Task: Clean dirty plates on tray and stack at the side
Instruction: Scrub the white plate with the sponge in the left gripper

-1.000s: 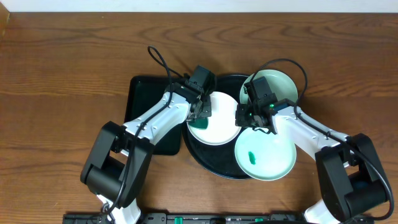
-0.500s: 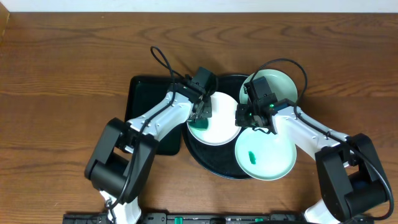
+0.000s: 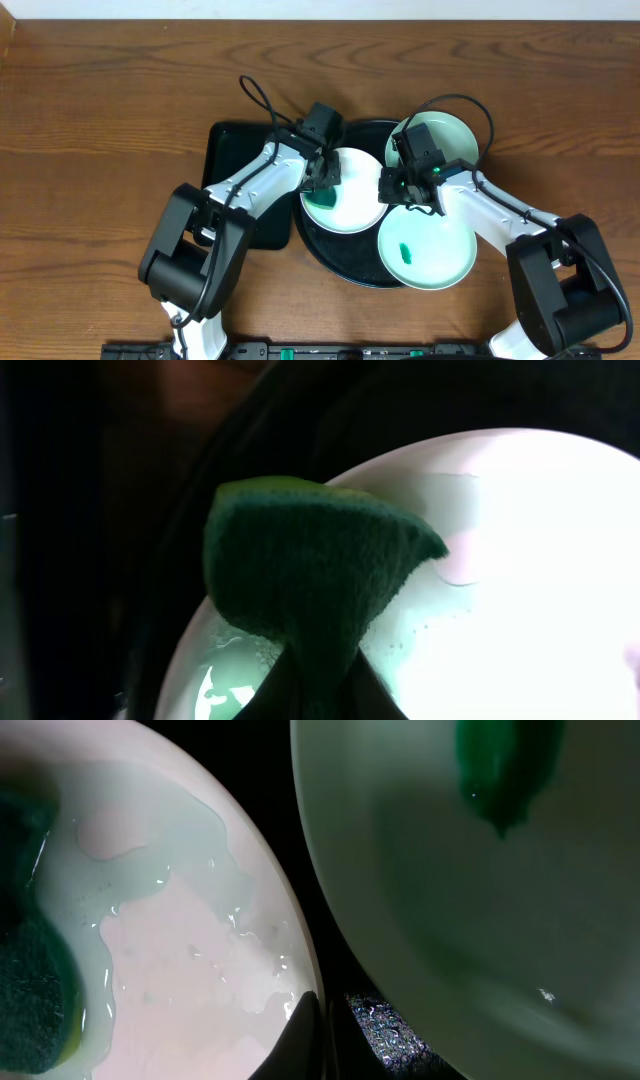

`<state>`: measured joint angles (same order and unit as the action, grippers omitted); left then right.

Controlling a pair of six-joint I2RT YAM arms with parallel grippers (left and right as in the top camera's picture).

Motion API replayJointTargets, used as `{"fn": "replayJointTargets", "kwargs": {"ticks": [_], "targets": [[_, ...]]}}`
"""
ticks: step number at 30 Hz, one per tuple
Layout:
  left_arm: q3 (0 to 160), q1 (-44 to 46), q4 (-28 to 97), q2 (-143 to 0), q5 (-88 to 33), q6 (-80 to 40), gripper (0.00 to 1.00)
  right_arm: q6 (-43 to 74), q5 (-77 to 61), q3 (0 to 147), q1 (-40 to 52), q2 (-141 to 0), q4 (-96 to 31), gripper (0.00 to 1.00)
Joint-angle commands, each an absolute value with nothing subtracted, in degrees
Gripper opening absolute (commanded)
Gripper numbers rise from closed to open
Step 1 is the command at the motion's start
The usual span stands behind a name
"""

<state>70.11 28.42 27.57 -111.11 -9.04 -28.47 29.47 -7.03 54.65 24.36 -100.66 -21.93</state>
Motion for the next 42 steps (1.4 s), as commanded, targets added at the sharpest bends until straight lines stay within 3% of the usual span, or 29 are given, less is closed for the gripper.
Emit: {"fn": "replayJointTargets", "kwargs": {"ticks": [1, 6, 14, 26, 42], "targets": [[68.03, 29.93, 27.05, -116.68, -22.96, -28.16, 0.08, 28.64, -5.85, 54.41, 24.86, -100.77, -21.65, 0.01], [70.08, 29.91, 27.07, -116.33, -29.5, -28.14, 0.08, 28.64, -5.87, 54.41, 24.86, -100.77, -21.61, 0.01], [72.69, 29.91, 27.0, -108.97, -30.39, -28.14, 0.08, 28.64, -5.87, 54.41, 24.97, -100.77, -21.58, 0.01], [72.62, 29.93, 31.66, -98.24, -7.22, -26.96, 0.08, 28.64, -6.07, 54.41, 24.97, -100.77, -21.41, 0.01], [71.42, 29.91, 33.87, -109.12, 0.6, -26.89, 0.09, 28.64, -6.26, 54.41, 24.97, -100.77, -21.39, 0.01]]}}
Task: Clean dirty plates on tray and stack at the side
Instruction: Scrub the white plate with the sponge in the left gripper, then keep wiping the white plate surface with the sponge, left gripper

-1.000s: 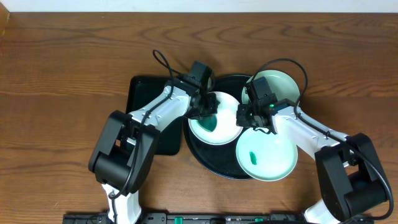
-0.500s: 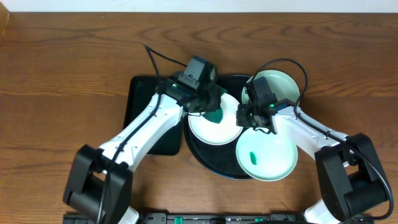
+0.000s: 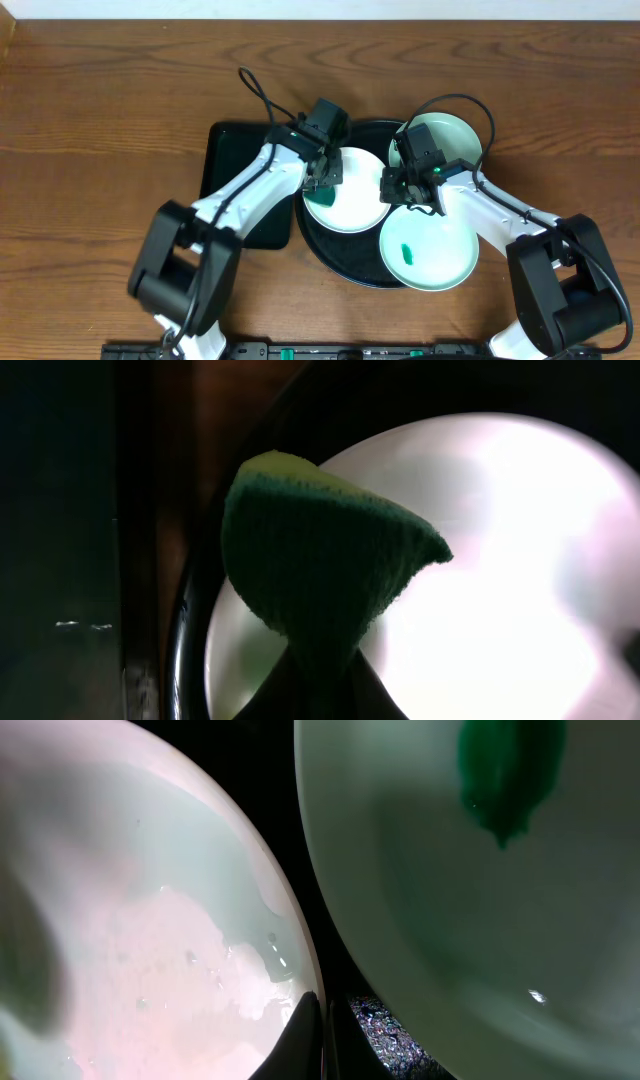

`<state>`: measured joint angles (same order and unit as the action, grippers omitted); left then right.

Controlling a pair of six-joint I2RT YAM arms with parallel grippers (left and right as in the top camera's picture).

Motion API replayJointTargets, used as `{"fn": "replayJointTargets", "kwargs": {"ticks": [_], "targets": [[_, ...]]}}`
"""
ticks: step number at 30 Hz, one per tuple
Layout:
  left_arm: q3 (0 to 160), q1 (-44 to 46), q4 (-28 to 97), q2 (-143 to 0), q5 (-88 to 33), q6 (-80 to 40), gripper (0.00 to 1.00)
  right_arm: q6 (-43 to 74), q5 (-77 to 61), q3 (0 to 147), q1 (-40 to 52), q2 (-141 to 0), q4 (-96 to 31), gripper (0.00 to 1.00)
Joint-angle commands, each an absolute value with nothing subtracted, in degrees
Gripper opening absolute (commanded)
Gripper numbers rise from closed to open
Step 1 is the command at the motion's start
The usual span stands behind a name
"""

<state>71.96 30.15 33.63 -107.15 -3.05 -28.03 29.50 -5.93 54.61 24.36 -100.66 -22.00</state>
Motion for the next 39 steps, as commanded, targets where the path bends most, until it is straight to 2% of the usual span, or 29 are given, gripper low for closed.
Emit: {"fn": "replayJointTargets", "kwargs": {"ticks": [1, 7, 17, 28, 35, 39], "targets": [[71.42, 29.91, 34.04, -109.93, 1.54, -26.98, 0.08, 28.64, -6.26, 54.41, 24.97, -100.77, -21.39, 0.01], [71.42, 29.93, 35.07, -114.26, 1.93, -31.4, 0.08, 28.64, -6.26, 54.41, 24.97, -100.77, -21.39, 0.01], [71.42, 29.98, 35.73, -116.29, -20.45, -31.14, 0.08, 28.64, -6.26, 54.41, 24.97, -100.77, -21.34, 0.01], [71.59, 29.98, 33.45, -116.27, -35.77, -31.2, 0.08, 28.64, -6.28, 54.41, 24.97, -100.77, -21.1, 0.01], [72.42, 29.89, 33.34, -114.65, -36.34, -31.38, 0.07, 28.64, -6.31, 54.41, 24.97, -100.77, -20.99, 0.01], [72.66, 29.82, 33.39, -110.56, -30.7, -31.4, 0.07, 28.64, -6.37, 54.41, 24.97, -100.77, -20.97, 0.01]]}}
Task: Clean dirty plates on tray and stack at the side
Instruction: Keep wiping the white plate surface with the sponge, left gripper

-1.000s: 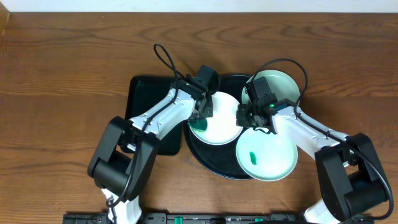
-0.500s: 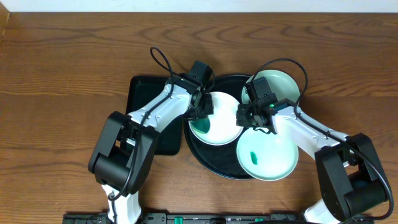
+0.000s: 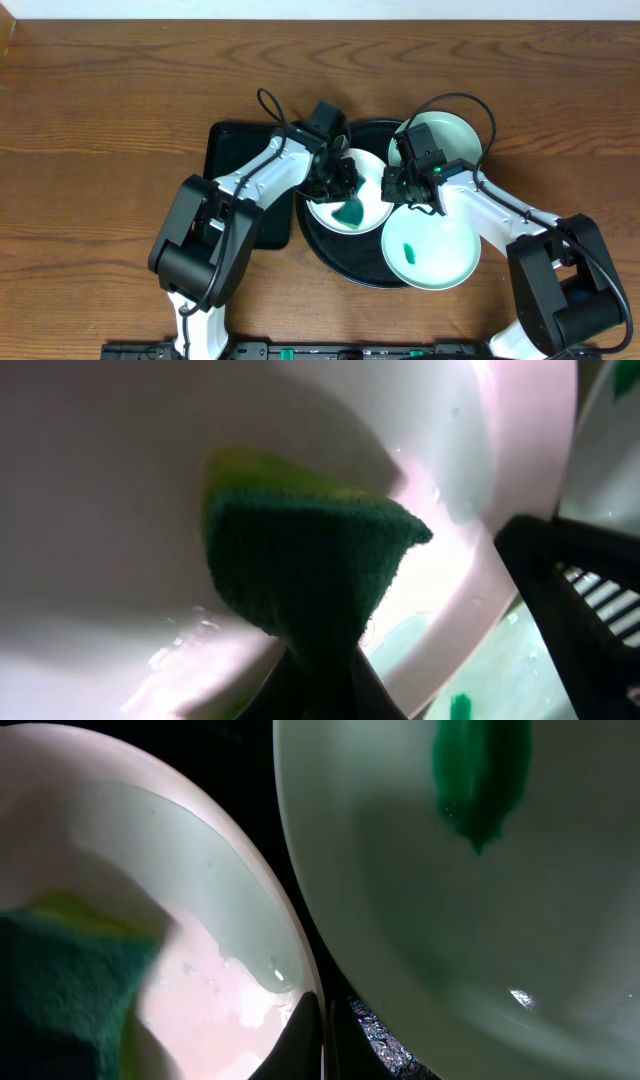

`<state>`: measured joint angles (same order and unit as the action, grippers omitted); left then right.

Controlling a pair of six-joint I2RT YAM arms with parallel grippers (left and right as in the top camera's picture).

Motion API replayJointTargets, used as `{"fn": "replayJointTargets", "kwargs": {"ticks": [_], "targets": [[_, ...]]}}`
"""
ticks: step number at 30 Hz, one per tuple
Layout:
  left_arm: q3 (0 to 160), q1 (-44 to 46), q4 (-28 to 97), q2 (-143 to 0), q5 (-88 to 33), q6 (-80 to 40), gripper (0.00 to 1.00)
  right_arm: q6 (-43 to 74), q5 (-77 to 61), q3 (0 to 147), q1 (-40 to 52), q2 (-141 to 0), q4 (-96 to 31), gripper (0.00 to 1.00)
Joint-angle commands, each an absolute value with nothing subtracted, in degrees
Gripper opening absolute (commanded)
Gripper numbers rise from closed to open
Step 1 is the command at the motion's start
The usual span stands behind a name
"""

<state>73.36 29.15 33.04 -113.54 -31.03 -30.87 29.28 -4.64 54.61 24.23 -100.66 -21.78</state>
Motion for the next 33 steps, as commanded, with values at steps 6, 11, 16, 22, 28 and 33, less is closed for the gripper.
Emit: {"fn": "replayJointTargets", "kwargs": {"ticks": [6, 11, 16, 22, 28, 33], "targets": [[72.66, 29.93, 34.09, -101.62, -16.82, -31.35, 0.08, 28.64, -6.7, 54.41, 24.97, -100.77, -20.95, 0.01], [72.66, 29.93, 35.03, -98.04, -6.81, -31.14, 0.08, 28.64, -6.7, 54.41, 24.97, -100.77, -20.95, 0.01], [71.88, 30.11, 35.79, -99.07, -6.55, -31.16, 0.08, 28.64, -6.72, 54.41, 24.97, -100.77, -20.95, 0.01], [70.57, 30.2, 35.77, -102.67, -3.53, -31.18, 0.08, 28.64, -6.72, 54.41, 24.97, -100.77, -20.95, 0.01], [70.54, 30.22, 35.07, -107.83, -1.89, -31.18, 0.08, 28.64, -6.7, 54.41, 24.97, -100.77, -20.93, 0.01], [70.54, 30.39, 35.09, -111.83, -3.03, -31.2, 0.08, 28.64, -6.7, 54.41, 24.97, -100.77, -20.93, 0.01]]}}
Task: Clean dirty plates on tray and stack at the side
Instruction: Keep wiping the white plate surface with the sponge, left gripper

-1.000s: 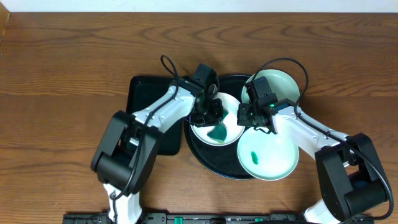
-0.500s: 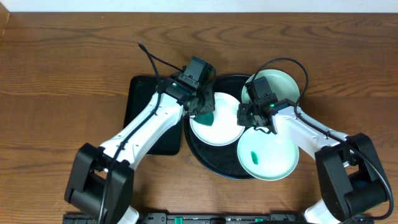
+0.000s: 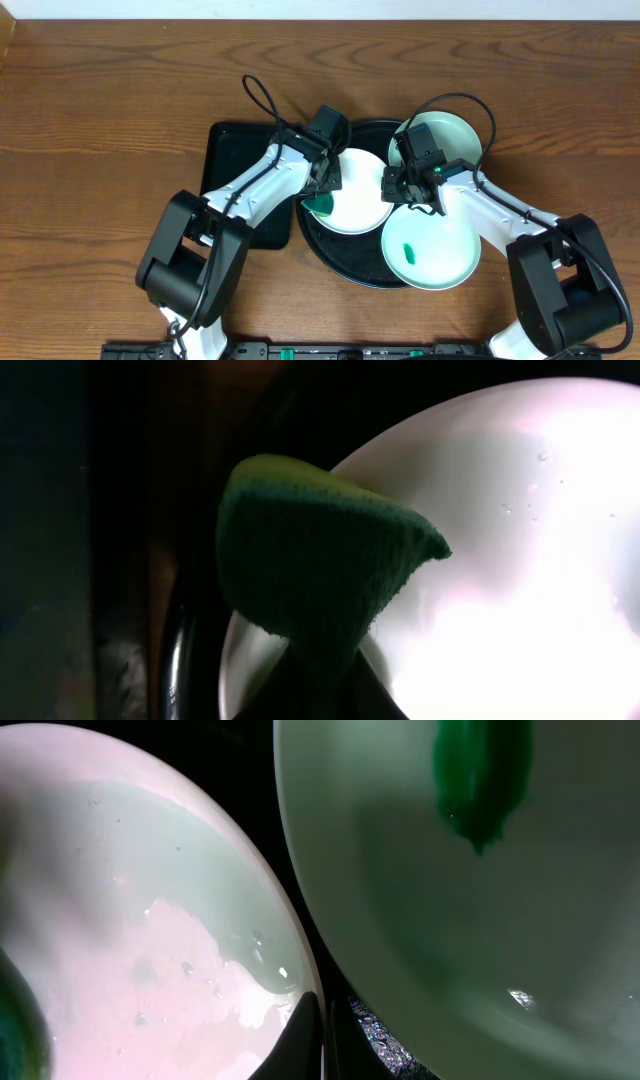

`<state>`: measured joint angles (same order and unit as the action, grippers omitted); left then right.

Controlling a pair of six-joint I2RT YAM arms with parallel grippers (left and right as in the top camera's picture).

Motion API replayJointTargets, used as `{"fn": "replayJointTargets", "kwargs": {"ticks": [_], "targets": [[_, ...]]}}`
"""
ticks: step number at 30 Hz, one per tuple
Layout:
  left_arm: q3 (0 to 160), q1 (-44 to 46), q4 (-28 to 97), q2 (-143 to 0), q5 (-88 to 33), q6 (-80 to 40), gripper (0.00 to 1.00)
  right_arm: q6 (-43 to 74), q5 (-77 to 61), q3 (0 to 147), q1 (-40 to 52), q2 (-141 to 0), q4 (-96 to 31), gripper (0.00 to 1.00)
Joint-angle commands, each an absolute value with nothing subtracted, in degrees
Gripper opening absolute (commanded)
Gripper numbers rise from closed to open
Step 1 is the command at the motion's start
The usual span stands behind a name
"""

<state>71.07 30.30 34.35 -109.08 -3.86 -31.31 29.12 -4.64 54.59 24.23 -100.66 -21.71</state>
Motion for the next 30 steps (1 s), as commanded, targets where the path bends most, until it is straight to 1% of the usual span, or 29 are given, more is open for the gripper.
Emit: {"fn": "replayJointTargets", "kwargs": {"ticks": [1, 4, 10, 14, 19, 24, 26, 30], "targets": [[70.54, 30.41, 35.09, -112.6, -4.14, -31.2, 0.08, 28.64, -6.72, 54.41, 24.97, -100.77, -20.93, 0.01], [70.54, 30.65, 35.14, -113.6, -9.96, -31.18, 0.08, 28.64, -6.7, 54.41, 24.97, -100.77, -20.93, 0.01], [70.63, 31.22, 32.95, -113.25, -25.61, -31.18, 0.08, 28.64, -6.72, 54.41, 24.97, -100.77, -20.73, 0.01], [70.63, 31.44, 30.65, -113.25, -30.5, -31.18, 0.08, 28.64, -6.72, 54.41, 24.97, -100.77, -20.73, 0.01], [71.2, 31.42, 30.57, -112.73, -30.5, -31.2, 0.08, 28.64, -6.74, 54.41, 24.97, -100.77, -20.75, 0.01], [71.61, 31.31, 30.52, -107.87, -29.76, -30.7, 0.08, 28.64, -6.74, 54.41, 24.97, -100.77, -20.73, 0.01], [71.68, 31.24, 30.63, -105.36, -26.33, -30.52, 0.08, 28.64, -6.83, 54.41, 24.97, -100.77, -20.73, 0.01], [71.66, 31.27, 31.2, -100.09, -14.61, -30.52, 0.08, 28.62, -7.57, 54.41, 24.97, -100.77, -20.73, 0.01]]}}
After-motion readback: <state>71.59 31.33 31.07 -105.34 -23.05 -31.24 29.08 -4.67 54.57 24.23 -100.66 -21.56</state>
